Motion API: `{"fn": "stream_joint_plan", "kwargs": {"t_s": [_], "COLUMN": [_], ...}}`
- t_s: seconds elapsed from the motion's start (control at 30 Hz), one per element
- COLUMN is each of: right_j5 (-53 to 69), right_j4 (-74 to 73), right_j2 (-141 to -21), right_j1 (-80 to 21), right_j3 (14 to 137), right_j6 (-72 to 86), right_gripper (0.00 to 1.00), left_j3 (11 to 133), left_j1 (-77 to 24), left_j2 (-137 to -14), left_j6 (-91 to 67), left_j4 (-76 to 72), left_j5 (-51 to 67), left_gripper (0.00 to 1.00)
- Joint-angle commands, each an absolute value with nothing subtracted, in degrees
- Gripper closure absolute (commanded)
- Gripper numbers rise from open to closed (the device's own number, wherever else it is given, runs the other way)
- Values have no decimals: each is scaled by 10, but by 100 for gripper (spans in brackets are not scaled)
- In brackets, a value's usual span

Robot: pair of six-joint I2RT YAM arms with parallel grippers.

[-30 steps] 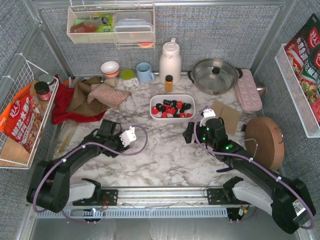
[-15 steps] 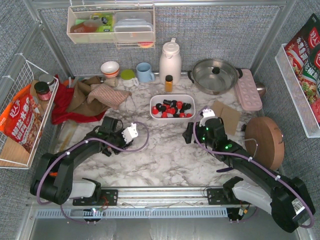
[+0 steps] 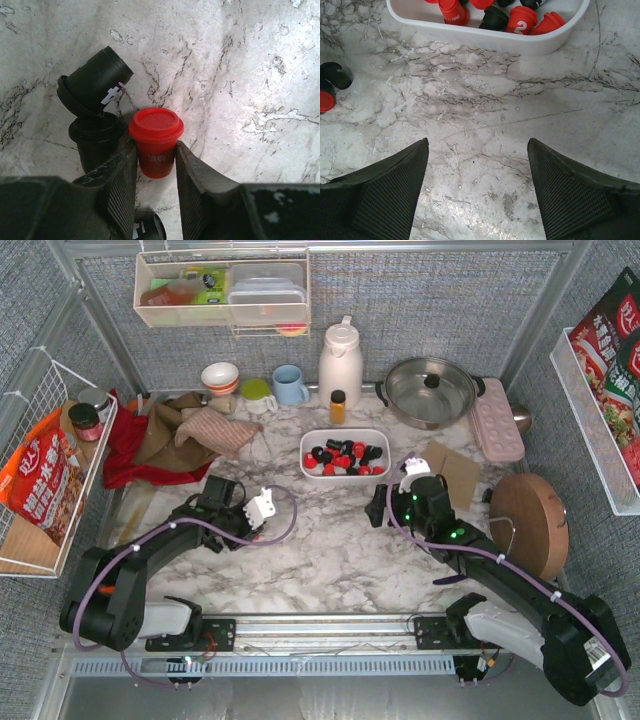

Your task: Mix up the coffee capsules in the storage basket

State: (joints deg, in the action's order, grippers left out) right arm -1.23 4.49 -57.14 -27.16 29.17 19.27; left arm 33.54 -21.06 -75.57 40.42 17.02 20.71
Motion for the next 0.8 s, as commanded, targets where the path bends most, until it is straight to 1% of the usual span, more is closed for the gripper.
{"fn": "stream_joint_plan", "kwargs": {"t_s": [0.0,0.13,0.27,0.33,0.37,0.47,0.6,0.77], "right_j5": [-11,-8,14,35,51,96,149,177], "right_j4": [53,45,28,18,13,0,-12,-21], "right_j2": [-566,-558,-548,-545,-545,-549,-563,-589], "right_j1": [-272,-272,-272,-272,-272,-272,-279,-308], "right_j3": [297,301,317,333,343,373,414,461], "right_j6": [193,197,210,216,218,231,260,273], "right_gripper": [16,16,16,16,16,15,15,16], "left_j3": [329,324,315,292,275,243,207,207], "left_j1": [-210,-211,-211,-213,-216,-234,-306,-412], "left_j2": [-743,-688,-616,-573,-554,-519,-511,-567], "left_j6": [393,368,328,295,273,195,137,139], "left_j4": [151,111,46,-23,-70,-196,-362,-483], "left_j5": [233,266,321,353,361,362,299,213], "left_gripper": [65,69,69,69,71,75,76,78]}}
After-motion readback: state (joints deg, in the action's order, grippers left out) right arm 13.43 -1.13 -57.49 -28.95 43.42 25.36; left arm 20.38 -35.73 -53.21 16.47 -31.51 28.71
